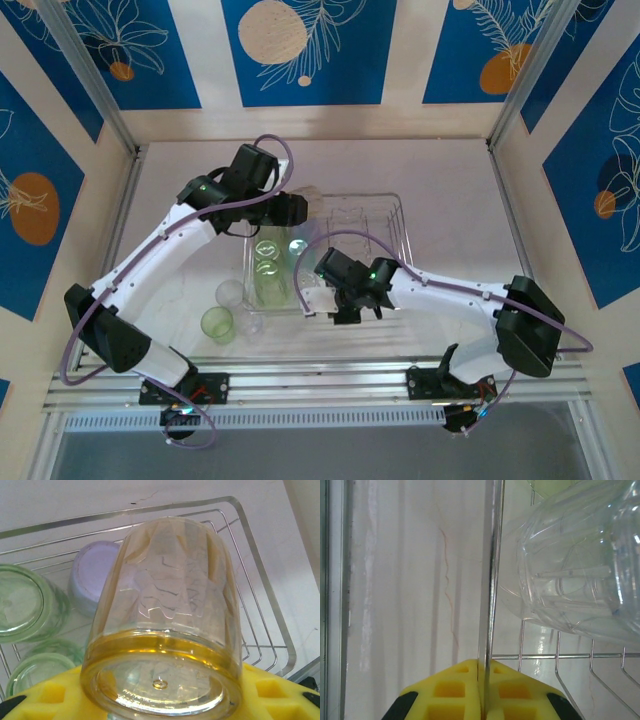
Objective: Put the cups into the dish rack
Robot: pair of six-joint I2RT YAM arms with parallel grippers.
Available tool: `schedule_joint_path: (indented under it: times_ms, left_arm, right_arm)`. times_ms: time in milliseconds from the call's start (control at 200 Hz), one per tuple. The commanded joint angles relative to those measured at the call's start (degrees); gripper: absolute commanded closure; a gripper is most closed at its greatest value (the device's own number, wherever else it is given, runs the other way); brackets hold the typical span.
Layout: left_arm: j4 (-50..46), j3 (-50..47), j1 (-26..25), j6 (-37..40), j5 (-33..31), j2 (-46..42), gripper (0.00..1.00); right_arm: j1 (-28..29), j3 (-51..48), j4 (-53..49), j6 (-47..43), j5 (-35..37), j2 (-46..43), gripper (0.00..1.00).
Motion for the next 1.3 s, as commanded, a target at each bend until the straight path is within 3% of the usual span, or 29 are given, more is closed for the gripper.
schedule_joint_path:
  times_ms: [0, 90, 140, 245, 430, 665, 755, 865, 1086, 1171, 1296]
  left_arm:
    - [-2.51, 3.22, -0.39, 1.81, 1.32, 1.01, 1.0]
    - [-4.18, 5.32, -1.73, 2.54, 0.26, 2.73, 1.0]
    - [-5.1, 6.71, -2.44, 2.92, -0.38, 4.02, 1.0]
    - [-7.58, 10.39, -3.99, 3.56, -1.09, 7.38, 1.0]
    - [-12.87, 20.23, -5.29, 3.94, -2.57, 16.17, 1.0]
    - [-24.24, 42.53, -8.88, 6.13, -5.96, 31.47, 1.0]
    - [-24.34, 46.39, -9.31, 5.48, -5.04, 34.81, 1.0]
    - [-24.26, 49.29, -9.52, 4.85, -4.42, 37.7, 1.0]
    - [-23.72, 50.24, -10.52, 4.42, -5.02, 40.53, 1.0]
    - [-22.85, 50.24, -11.05, 4.24, -5.12, 41.41, 1.0]
    - [-21.06, 50.24, -11.88, 3.93, -4.95, 42.7, 1.0]
  right_arm:
    - [2.25, -0.83, -3.19, -1.26, 4.82, -1.29, 0.96]
    - [2.86, 1.19, -3.83, 2.93, 10.68, 0.06, 0.81]
    - [2.85, 2.51, -4.75, 5.55, 13.28, 0.84, 0.66]
    - [2.9, 4.83, -7.6, 10.45, 17.69, 1.4, 0.56]
    - [3.47, 6.36, -12.76, 18.25, 20.38, -3.42, 0.51]
    - [2.18, 9.35, -18.8, 32.95, 17.46, -17.78, 0.47]
    - [-3.91, 11.36, -18.8, 40.51, 11.86, -22.52, 0.47]
    - [-18.08, 14.05, -19.49, 49.08, 3.08, -24.29, 0.52]
    - [-44.81, 14.2, -20.27, 56.68, -12.75, -17.13, 0.57]
    - [-50.45, 12.96, -18.3, 57.0, -15.94, -13.7, 0.58]
    - [-53.58, 12.47, -16.09, 56.17, -17.12, -8.89, 0.56]
